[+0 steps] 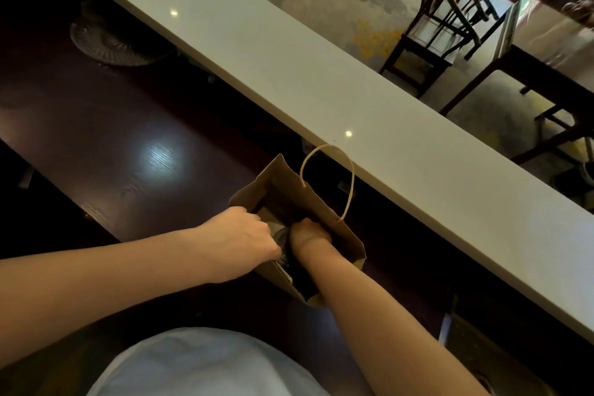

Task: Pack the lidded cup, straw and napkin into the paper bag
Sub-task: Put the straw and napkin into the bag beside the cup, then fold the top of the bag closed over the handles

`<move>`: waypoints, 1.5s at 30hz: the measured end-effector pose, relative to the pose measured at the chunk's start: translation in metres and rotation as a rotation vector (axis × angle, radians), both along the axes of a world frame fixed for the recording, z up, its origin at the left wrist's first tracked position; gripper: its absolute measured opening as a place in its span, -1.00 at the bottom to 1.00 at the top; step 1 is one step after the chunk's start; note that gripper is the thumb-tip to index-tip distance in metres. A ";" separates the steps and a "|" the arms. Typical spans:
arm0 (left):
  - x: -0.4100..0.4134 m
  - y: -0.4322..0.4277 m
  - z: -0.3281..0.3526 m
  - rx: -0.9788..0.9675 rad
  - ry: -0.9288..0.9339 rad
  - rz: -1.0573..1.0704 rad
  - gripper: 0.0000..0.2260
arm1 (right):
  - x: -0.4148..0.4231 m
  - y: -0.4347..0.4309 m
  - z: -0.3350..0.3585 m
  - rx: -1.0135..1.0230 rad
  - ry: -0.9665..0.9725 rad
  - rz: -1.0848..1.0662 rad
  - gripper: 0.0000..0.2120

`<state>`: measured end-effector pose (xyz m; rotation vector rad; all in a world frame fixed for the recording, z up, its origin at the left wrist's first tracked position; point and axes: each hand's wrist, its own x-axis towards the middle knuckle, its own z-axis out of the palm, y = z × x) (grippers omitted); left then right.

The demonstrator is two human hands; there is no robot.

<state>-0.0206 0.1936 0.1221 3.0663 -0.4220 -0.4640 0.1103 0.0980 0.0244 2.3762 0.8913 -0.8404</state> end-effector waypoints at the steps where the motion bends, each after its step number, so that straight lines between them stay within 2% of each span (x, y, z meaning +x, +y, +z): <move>1: 0.001 0.000 0.000 0.001 0.001 0.000 -0.83 | 0.002 0.000 0.001 0.002 0.034 -0.026 -0.71; 5: 0.007 -0.001 0.003 -0.005 0.018 0.001 -0.78 | 0.011 -0.001 0.005 0.006 0.196 -0.102 -0.65; 9: 0.006 0.003 0.004 -0.030 0.056 -0.010 -0.78 | 0.006 -0.001 0.022 0.192 0.320 -0.172 -0.45; 12: 0.005 0.008 0.006 -0.042 0.026 -0.034 -0.87 | 0.002 -0.013 0.060 0.303 0.317 -0.119 -0.47; 14: 0.007 0.013 0.007 -0.050 0.004 -0.040 -0.87 | -0.002 -0.034 0.097 0.503 0.320 -0.127 -0.57; 16: 0.009 0.019 0.009 -0.086 -0.007 -0.034 -0.85 | -0.009 -0.065 0.130 0.795 0.288 -0.210 -0.67; 19: 0.011 0.032 0.017 -0.246 -0.072 0.000 -0.77 | -0.028 -0.115 0.142 1.320 0.085 -0.414 -0.78; 21: 0.005 0.042 0.019 -0.427 -0.230 0.019 -0.72 | -0.042 -0.144 0.127 1.434 -0.089 -0.539 -0.78; 23: -0.003 0.052 0.016 -0.569 -0.438 0.069 -0.66 | -0.055 -0.167 0.103 1.425 -0.121 -0.686 -0.71; 25: -0.010 0.061 0.007 -0.673 -0.595 0.289 -0.67 | -0.067 -0.184 0.075 1.357 -0.052 -0.843 -0.62; 27: -0.010 0.066 -0.011 -1.005 -0.579 0.689 -0.84 | -0.075 -0.188 0.050 1.298 0.053 -0.943 -0.57; 29: -0.002 0.070 -0.032 -1.426 -0.371 1.066 -0.75 | -0.079 -0.179 0.032 1.257 0.180 -1.002 -0.53; 32: 0.008 0.075 -0.071 -1.715 -0.041 1.381 -0.64 | -0.078 -0.156 0.010 1.214 0.334 -1.021 -0.43; 34: 0.012 0.071 -0.088 -1.721 0.115 1.426 -0.71 | -0.076 -0.143 -0.001 1.192 0.399 -1.028 -0.40; 37: 0.020 0.064 -0.102 -1.533 0.190 1.400 -0.75 | -0.070 -0.131 -0.015 1.175 0.534 -1.120 -0.46; 39: 0.022 0.056 -0.102 -1.390 0.241 1.199 -0.69 | -0.069 -0.125 -0.021 1.152 0.595 -1.186 -0.51; 42: 0.020 0.049 -0.098 -1.184 0.222 0.898 -0.56 | -0.066 -0.119 -0.022 1.201 0.546 -1.178 -0.57; 45: 0.020 0.054 -0.085 -1.173 0.134 0.779 -0.47 | -0.059 -0.121 -0.002 1.314 0.472 -1.137 -0.60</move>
